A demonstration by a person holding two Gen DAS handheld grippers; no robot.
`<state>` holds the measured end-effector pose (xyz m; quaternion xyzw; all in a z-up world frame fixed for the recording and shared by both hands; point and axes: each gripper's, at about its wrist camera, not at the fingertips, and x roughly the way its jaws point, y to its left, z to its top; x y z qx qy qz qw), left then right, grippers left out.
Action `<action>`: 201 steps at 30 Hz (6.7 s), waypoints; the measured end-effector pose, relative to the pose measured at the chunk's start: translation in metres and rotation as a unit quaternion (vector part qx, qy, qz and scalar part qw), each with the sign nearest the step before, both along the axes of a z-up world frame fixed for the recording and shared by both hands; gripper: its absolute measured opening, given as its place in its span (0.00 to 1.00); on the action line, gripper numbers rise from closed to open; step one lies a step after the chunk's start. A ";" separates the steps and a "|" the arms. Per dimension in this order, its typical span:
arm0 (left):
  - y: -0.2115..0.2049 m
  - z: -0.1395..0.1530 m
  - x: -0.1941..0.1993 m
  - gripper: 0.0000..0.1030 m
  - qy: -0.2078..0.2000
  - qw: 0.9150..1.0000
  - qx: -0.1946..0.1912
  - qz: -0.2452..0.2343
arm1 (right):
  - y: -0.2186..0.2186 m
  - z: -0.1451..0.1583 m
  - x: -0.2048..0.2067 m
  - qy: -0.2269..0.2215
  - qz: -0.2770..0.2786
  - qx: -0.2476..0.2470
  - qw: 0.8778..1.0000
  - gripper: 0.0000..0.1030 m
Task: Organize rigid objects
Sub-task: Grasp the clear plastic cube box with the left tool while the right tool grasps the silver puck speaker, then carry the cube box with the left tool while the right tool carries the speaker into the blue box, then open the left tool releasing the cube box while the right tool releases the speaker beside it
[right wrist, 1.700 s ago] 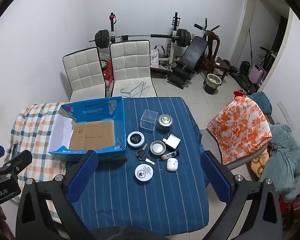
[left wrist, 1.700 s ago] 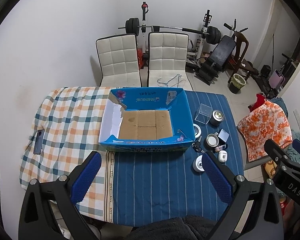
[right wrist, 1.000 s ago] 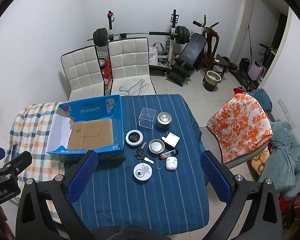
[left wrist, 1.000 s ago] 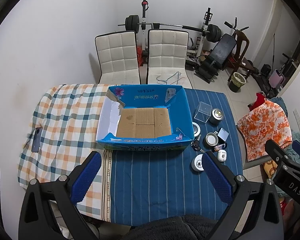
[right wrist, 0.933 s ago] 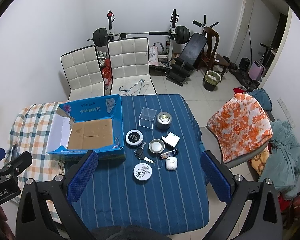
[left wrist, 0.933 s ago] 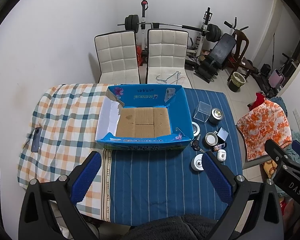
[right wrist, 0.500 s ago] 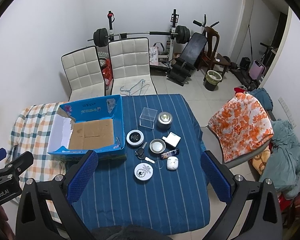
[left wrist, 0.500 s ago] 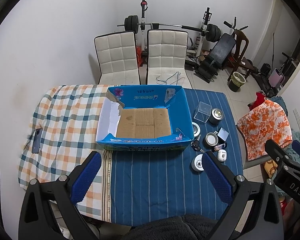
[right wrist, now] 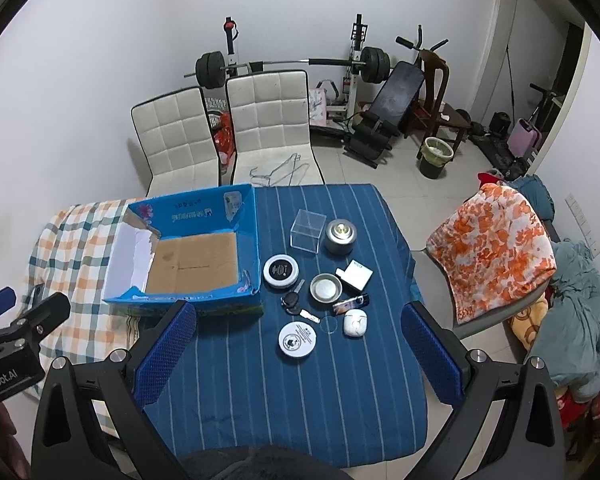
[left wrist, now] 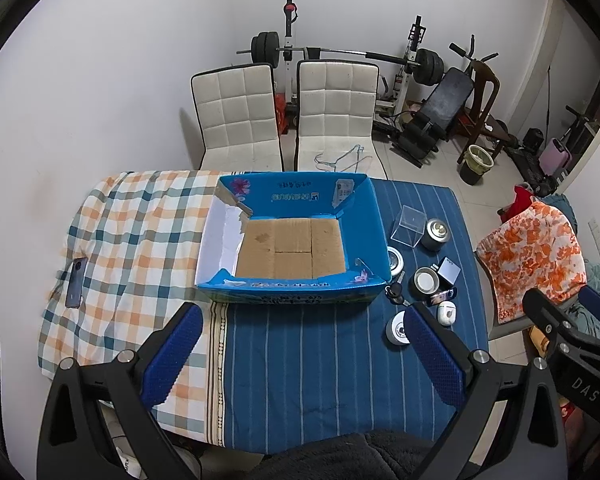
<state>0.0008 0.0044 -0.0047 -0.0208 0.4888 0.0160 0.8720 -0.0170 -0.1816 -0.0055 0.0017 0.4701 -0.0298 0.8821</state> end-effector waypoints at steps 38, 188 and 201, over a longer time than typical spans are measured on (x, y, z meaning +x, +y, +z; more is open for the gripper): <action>-0.249 -0.295 0.351 0.65 0.250 0.948 0.090 -0.178 | -0.224 -0.314 0.299 0.201 -0.131 0.045 0.970 0.96; 0.062 -0.331 0.334 0.61 0.297 0.947 -0.121 -0.010 | 0.152 -0.339 0.360 0.287 0.115 -0.009 0.951 0.87; 0.092 -0.294 0.325 0.99 0.284 0.955 -0.084 0.014 | 0.148 -0.339 0.358 0.294 0.106 0.020 0.950 0.87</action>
